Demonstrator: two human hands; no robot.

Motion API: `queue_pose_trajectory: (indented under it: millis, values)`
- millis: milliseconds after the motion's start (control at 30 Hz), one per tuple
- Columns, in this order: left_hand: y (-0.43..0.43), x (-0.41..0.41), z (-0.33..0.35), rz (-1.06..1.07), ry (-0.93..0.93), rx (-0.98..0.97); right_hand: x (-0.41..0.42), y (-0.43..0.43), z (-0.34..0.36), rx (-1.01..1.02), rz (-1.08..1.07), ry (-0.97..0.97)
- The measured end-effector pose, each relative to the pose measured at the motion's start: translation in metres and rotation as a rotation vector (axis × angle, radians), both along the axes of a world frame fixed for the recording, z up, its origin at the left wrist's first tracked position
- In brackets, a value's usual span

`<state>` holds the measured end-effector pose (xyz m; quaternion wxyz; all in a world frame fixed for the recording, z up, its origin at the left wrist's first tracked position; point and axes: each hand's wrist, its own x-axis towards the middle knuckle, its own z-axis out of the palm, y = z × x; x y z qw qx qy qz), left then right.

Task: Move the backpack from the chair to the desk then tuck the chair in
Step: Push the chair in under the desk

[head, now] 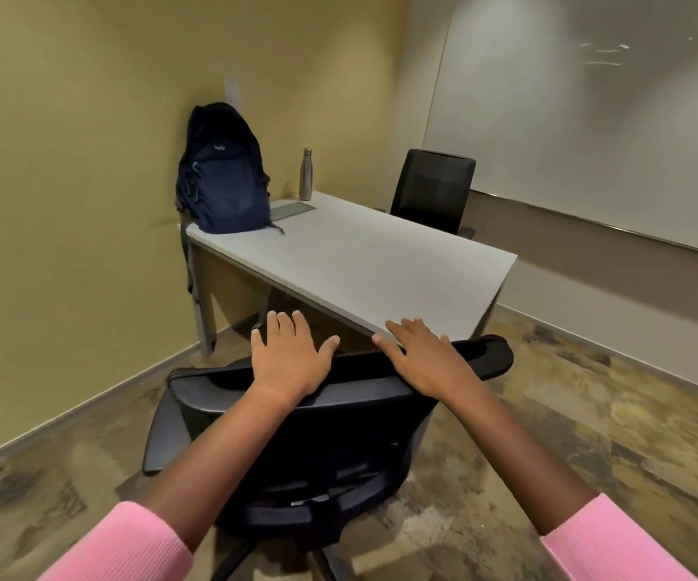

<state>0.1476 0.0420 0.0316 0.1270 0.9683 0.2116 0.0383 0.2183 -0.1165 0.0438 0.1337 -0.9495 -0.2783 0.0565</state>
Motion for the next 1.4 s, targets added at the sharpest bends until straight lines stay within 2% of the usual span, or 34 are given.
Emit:
queue_pose_trajectory:
  millis: [200,367,567,733,1133,1400]
  values:
    - [0.006,-0.020,-0.002,0.069,0.014,-0.018,0.010,-0.028,-0.005,-0.033,0.047,0.001]
    - [0.006,-0.040,0.000,0.020,-0.043,0.000,0.013,-0.041,-0.008,-0.022,0.131,-0.029]
    - [0.002,-0.044,0.004,0.022,-0.334,0.063,0.012,-0.040,-0.009,0.101,0.178,-0.164]
    - [0.016,-0.041,0.007,-0.013,-0.413,0.083,0.010,-0.028,-0.009,0.199,0.125,-0.211]
    - [0.076,-0.036,0.008,-0.054,-0.432,0.070,-0.012,0.017,-0.015,0.278,0.017,-0.348]
    - [0.124,-0.014,0.004,-0.201,-0.177,0.067,-0.008,0.054,-0.018,0.247,-0.058,-0.377]
